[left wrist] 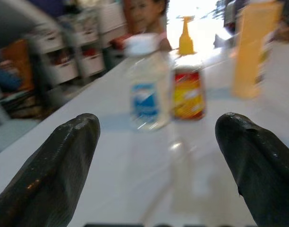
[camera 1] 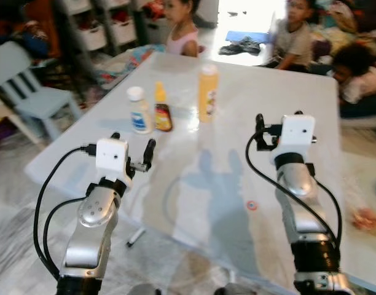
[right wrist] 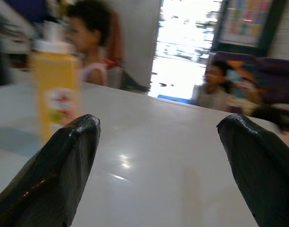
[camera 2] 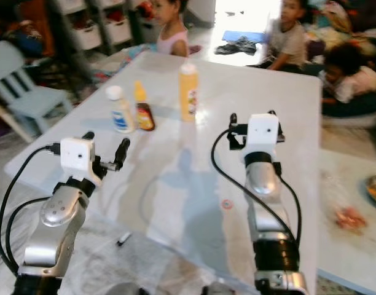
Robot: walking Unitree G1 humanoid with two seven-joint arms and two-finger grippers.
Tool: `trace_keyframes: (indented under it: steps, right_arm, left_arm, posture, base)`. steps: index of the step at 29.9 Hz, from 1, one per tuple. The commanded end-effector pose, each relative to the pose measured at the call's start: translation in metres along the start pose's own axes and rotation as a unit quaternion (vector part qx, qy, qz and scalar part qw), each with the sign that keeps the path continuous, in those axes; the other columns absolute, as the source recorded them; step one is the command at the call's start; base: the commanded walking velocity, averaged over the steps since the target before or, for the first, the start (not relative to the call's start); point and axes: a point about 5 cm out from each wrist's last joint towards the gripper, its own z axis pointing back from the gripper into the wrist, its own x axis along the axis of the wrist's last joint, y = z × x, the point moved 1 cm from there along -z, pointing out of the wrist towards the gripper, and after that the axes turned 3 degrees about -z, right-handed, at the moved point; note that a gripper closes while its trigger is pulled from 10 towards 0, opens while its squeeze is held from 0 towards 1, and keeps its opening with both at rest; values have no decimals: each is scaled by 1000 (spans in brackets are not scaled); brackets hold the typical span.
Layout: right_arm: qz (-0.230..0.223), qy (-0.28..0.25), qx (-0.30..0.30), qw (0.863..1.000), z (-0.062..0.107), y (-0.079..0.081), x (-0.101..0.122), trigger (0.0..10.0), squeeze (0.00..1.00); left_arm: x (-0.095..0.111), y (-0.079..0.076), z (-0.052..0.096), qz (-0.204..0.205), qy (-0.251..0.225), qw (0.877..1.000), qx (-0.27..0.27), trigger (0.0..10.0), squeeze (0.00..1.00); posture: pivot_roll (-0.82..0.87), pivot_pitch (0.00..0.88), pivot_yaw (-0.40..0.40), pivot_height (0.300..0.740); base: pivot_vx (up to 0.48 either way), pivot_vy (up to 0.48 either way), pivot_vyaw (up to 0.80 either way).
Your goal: Restocking fridge
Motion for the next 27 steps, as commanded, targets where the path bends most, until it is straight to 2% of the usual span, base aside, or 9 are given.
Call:
trace_keyframes:
  steps: [1, 3, 7, 13, 17, 20, 21, 24, 27]
  right_arm:
    - [-10, 3, 22, 1000, -8, 9, 4, 10000, 0]
    - [-10, 13, 55, 998, -15, 16, 6, 10000, 0]
    - [-6, 5, 74, 997, -22, 19, 12, 10000, 0]
    - [-3, -14, 47, 999, -31, 10, 19, 10000, 0]
    - [-3, -19, 30, 999, -28, 8, 19, 10000, 0]
    - [1, -9, 12, 1000, -11, 6, 10, 10000, 0]
    - [-2, 7, -3, 1000, 1, 3, 1, 10000, 0]
    - [-19, 20, -10, 1000, 11, 4, -5, 10000, 0]
    - [-8, 36, -14, 999, 24, 6, -11, 10000, 0]
  left_arm:
    - [6, 8, 3, -13, -4, 1000, 3, 10000, 0]
    - [8, 13, 4, -17, -3, 1000, 4, 10000, 0]
    - [13, 17, 7, -24, -1, 1000, 0, 10000, 0]
    - [15, 23, 14, -32, 12, 999, -7, 10000, 0]
    - [16, 24, 16, -33, 15, 999, -8, 10000, 0]
    - [14, 21, 15, -23, 16, 1000, -11, 10000, 0]
    - [13, 15, 13, -16, 15, 1000, -14, 10000, 0]
    - [13, 13, 11, -7, 12, 1000, -7, 10000, 0]
    - [14, 7, 9, 0, 6, 1000, 10, 10000, 0]
  posture:
    - [81, 19, 86, 740]
    - [95, 33, 98, 740]
    - [118, 53, 116, 740]
    - [146, 69, 136, 740]
    - [139, 78, 134, 740]
    - [108, 73, 111, 740]
    - [97, 63, 91, 740]
    - [90, 59, 79, 740]
    - [68, 38, 21, 740]
  base:
    - [0, 0, 0]
    - [0, 0, 0]
    - [0, 0, 0]
    - [274, 321, 0]
    - [285, 386, 0]
    - [285, 386, 0]
    - [285, 386, 0]
    - [282, 389, 0]
    - [177, 268, 0]
